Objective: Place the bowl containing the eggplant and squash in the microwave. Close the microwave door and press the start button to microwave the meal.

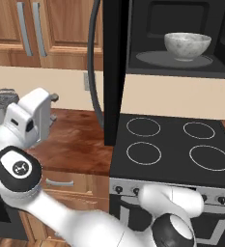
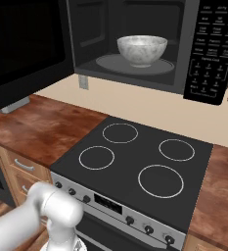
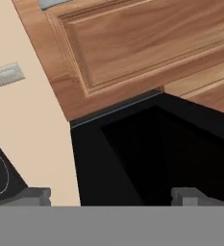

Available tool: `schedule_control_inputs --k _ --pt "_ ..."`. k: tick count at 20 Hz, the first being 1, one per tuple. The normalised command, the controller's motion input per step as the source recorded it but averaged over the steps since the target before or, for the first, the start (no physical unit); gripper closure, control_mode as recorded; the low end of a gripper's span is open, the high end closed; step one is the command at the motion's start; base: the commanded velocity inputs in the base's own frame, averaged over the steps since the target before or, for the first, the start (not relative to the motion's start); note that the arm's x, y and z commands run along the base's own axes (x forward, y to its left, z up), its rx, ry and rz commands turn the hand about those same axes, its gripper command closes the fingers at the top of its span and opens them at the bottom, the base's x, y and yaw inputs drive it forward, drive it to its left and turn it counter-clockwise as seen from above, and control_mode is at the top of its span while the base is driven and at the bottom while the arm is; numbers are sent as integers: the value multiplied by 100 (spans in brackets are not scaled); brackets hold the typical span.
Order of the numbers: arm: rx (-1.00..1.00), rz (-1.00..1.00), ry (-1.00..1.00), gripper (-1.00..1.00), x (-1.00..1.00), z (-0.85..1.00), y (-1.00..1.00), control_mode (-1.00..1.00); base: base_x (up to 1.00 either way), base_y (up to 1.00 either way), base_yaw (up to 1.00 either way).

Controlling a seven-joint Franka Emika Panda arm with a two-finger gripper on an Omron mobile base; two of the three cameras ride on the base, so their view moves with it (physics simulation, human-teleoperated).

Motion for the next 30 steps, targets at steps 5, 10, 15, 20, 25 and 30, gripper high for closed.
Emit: schedule_control_inputs --k 5,10,15,20,25,30 --pt "-9 -34 2 -100 65 0 5 -100 0 0 0" --pt "-6 -39 11 -100 25 0 -42 -100 0 0 0" --pt "0 -37 9 -100 0 3 -87 -100 0 0 0" --pt "0 -31 1 -100 -18 3 -100 -100 0 0 0" --pt "0 -23 0 -100 -49 0 -100 -100 0 0 0" --pt "3 -16 -5 -100 -65 6 -100 -100 0 0 0"
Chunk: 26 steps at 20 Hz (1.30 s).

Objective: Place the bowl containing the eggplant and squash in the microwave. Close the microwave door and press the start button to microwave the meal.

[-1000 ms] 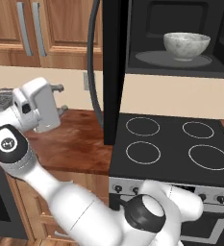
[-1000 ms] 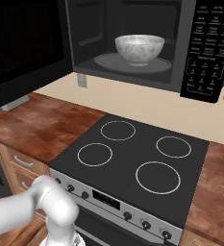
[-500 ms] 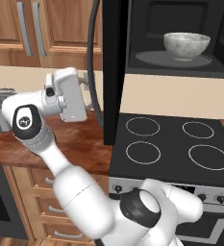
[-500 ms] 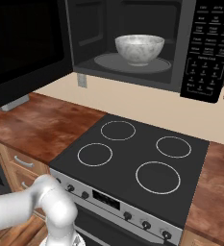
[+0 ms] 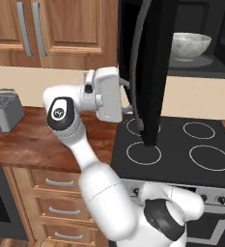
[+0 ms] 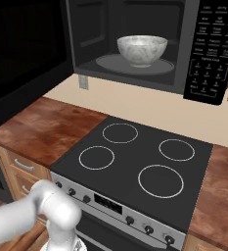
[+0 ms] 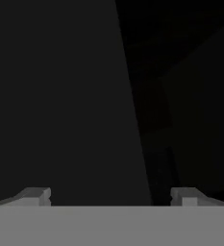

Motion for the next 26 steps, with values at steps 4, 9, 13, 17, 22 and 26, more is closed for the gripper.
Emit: schedule_control_inputs --k 4,9,13,17,22,26 --pt "5 -6 -10 -100 -48 6 -100 -100 0 0 0" --pt "9 0 -10 -100 -30 10 -100 -100 0 0 0" --pt "10 8 -6 -100 -4 16 -96 -100 0 0 0" --pt "10 23 0 -100 0 15 -81 -100 0 0 0" --pt "5 38 0 -100 3 0 -68 -100 0 0 0" --pt "6 54 0 -100 39 -5 -61 -100 0 0 0"
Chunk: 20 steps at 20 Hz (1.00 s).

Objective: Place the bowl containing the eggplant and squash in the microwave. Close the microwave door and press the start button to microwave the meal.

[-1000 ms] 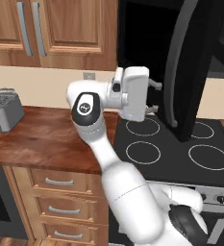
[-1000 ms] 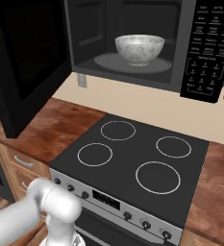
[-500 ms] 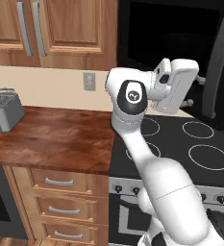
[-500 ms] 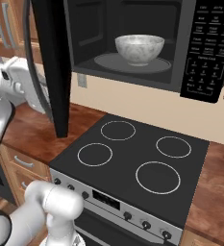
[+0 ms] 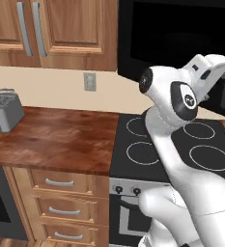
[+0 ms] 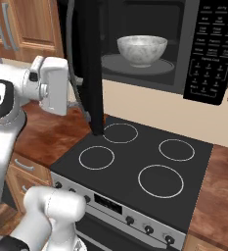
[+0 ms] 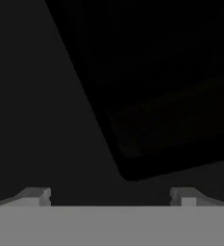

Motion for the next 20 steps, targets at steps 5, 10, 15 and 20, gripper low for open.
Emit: schedule_control_inputs --k 5,10,15,20 --pt "5 63 0 -100 71 -10 -47 -100 0 0 0" --pt "1 61 0 -100 74 -4 -31 -100 0 0 0" --pt "0 59 1 -100 76 -7 -26 -100 0 0 0" --pt "0 49 5 -100 80 -3 -7 -100 0 0 0"
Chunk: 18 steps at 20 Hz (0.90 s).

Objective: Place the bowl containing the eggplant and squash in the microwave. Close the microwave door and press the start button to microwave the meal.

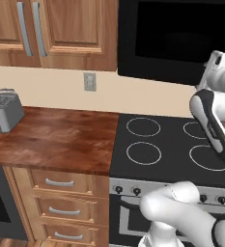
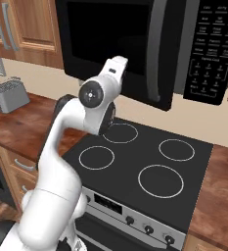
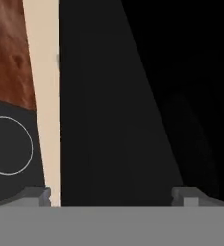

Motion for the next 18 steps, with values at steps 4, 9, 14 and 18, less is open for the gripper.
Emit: schedule_control_inputs --k 4,9,14,18 --pt "0 30 10 -100 82 4 0 -100 0 0 0" --pt "-1 9 15 -100 79 19 0 -100 0 0 0" --pt "-2 0 9 -100 78 4 0 -100 0 0 0" --pt "-6 -4 3 -100 0 -28 -16 -100 0 0 0"
